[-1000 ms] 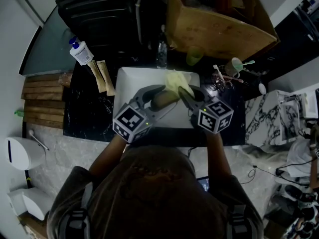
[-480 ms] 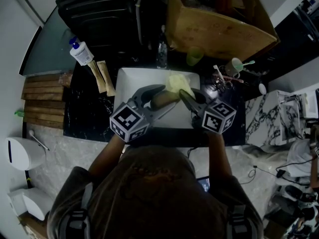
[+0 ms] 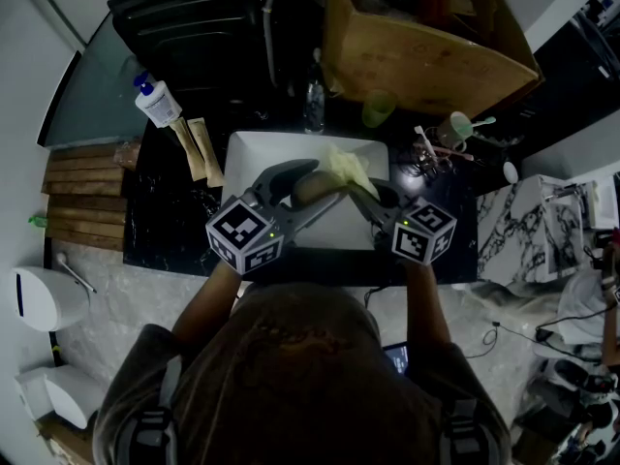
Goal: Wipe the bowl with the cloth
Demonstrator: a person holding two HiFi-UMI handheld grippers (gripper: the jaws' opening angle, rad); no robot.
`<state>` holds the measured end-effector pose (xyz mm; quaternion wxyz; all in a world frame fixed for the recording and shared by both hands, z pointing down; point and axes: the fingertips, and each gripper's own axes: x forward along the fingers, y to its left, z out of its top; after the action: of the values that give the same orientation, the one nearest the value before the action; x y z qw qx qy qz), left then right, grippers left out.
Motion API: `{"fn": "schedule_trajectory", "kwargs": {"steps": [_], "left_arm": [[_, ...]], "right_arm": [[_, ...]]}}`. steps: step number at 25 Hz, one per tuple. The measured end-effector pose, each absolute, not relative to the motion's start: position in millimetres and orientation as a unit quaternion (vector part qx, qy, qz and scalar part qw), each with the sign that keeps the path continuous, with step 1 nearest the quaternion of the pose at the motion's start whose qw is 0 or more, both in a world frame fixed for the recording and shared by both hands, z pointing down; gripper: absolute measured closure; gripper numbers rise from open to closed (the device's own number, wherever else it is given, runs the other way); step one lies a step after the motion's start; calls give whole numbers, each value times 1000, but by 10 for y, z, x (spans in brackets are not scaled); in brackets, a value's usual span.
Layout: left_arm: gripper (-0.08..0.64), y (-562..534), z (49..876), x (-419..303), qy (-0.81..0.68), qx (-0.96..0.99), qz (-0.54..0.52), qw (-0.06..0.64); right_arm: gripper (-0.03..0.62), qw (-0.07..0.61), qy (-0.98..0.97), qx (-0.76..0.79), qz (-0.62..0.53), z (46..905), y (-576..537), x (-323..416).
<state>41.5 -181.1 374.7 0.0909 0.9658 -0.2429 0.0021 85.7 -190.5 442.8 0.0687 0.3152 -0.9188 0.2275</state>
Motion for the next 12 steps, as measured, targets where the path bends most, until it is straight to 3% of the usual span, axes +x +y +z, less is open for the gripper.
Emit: {"fn": "schedule_trajectory", "kwargs": {"steps": [12], "left_arm": [[304, -1884, 3644, 379, -255, 962, -24, 99]], "right_arm": [[554, 71, -920, 304, 239, 4582, -1791, 798]]}}
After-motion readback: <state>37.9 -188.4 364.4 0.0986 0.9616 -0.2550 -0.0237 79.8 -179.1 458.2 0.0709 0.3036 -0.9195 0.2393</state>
